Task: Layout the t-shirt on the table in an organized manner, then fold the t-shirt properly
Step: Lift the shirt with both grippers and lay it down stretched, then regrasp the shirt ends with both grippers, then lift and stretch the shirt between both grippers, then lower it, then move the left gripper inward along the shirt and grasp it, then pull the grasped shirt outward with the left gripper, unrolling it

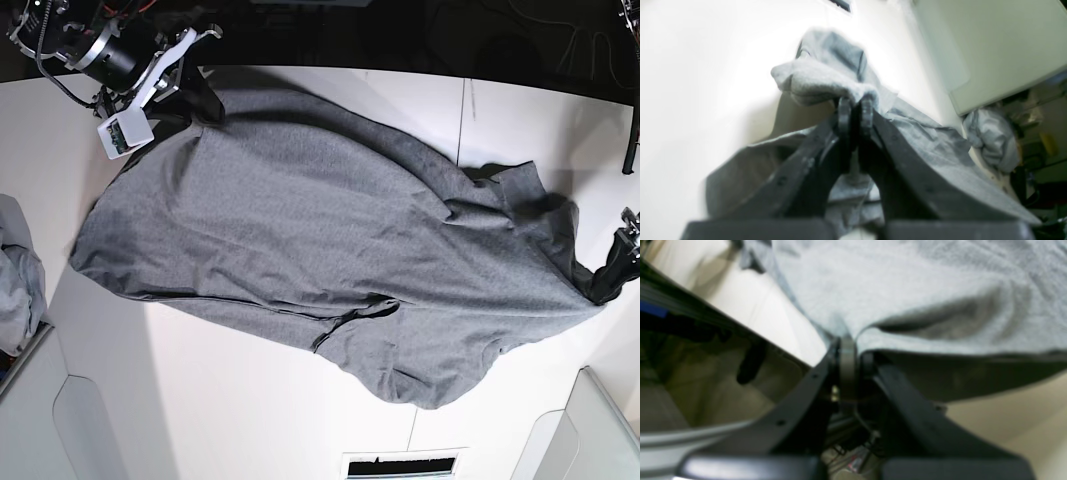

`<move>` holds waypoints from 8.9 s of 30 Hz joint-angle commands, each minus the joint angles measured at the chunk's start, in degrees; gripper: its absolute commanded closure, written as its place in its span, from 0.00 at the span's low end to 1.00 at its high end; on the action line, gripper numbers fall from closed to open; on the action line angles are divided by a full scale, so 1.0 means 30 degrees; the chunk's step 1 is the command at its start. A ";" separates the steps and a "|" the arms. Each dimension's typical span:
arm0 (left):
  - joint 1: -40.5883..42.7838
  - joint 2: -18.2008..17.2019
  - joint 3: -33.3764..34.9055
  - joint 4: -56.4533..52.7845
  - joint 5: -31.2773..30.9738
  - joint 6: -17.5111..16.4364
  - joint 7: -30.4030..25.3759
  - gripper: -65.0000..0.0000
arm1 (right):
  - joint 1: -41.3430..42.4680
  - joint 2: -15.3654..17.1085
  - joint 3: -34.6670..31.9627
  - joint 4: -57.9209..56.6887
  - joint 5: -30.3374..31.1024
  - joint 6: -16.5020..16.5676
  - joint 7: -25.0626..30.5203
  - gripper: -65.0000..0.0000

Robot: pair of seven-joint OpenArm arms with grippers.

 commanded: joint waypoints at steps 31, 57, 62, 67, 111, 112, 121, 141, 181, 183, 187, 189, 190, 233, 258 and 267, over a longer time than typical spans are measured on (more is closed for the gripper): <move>-0.6062 -0.0517 0.2076 0.2761 0.4765 -0.0179 -0.6280 1.00 | 0.7497 0.0262 0.6710 0.0750 -0.0867 0.0284 0.3169 1.00; -1.4018 0.3024 1.1672 -1.1023 1.4178 0.0095 -1.1599 0.47 | 1.8622 0.0947 0.6572 -1.5052 -0.4794 -0.0022 0.4991 0.38; -1.4018 0.2725 1.1613 -1.0965 1.2932 0.0066 -0.8852 0.47 | 1.8207 0.0962 0.6572 -1.4994 -0.3031 0.0000 0.3031 0.38; -1.3289 0.1224 1.1613 -1.0965 1.2182 -0.0179 -0.7461 0.47 | 1.6036 0.0954 0.6594 -1.3974 -0.1115 0.0000 0.0678 0.39; -1.0040 0.3650 1.2036 -1.3070 1.9875 0.8641 -1.4797 0.78 | 1.3967 0.1989 0.5479 -2.0509 -0.4146 -0.0852 0.4524 0.96; -1.0040 0.3665 1.2342 -1.3172 1.9926 0.8204 -1.5052 0.84 | 1.3981 0.1931 0.5479 -2.0495 -0.4146 -0.0845 0.4524 1.00; -1.0469 0.3155 1.3595 -1.2488 1.9096 0.2878 -1.5875 1.00 | 1.3945 0.1909 0.5486 -1.8957 -0.3869 -0.0291 0.3381 1.00; -0.4532 -0.3016 0.9180 0.0415 0.8779 -0.0179 -1.0156 1.00 | 0.8619 0.1945 0.6215 -0.6178 0.0342 -0.0284 0.1311 1.00; -0.3191 0.1297 0.8262 -0.1792 0.3308 -0.0179 -0.1734 0.51 | 1.1468 0.1923 0.8903 -1.3865 -0.0197 -0.0488 0.1319 0.53; -0.2769 0.2339 0.8262 -0.1792 0.3410 -0.0179 -0.1530 0.51 | 1.1125 0.1938 0.8903 -1.3865 -0.0211 -0.0488 0.1428 0.53; -0.2208 0.3963 0.8262 -0.1821 0.4605 -0.0179 -0.1792 0.51 | 1.0688 0.1829 0.8896 -1.3865 -0.0168 -0.0488 0.1508 0.53; -0.2215 0.4510 0.8276 -0.1865 0.5195 -0.0179 -0.2011 0.51 | 1.0739 0.1734 0.8896 -1.3865 -0.0146 -0.0488 0.1530 0.53; -0.2215 0.4699 0.8422 -0.1865 0.5246 -0.0179 -0.2025 0.51 | 1.0754 0.1683 0.8896 -1.3865 -0.0168 -0.0488 0.1530 0.53; -0.2331 0.4911 1.1278 -0.2033 0.7512 -0.0179 -0.5814 1.00 | 1.2582 0.1749 0.8080 -1.7311 -0.2863 -0.1515 0.4539 0.53; -0.2025 0.1253 1.0848 0.2645 0.6477 -0.0179 -0.3016 1.00 | 1.3325 0.1974 0.5340 -1.3187 -0.0284 -0.0627 0.0940 1.00; 0.1129 -0.2244 1.0841 0.8546 0.6084 -0.0179 -0.2229 1.00 | 0.8619 0.2703 0.7737 -0.9814 0.1967 -0.0131 -0.0117 1.00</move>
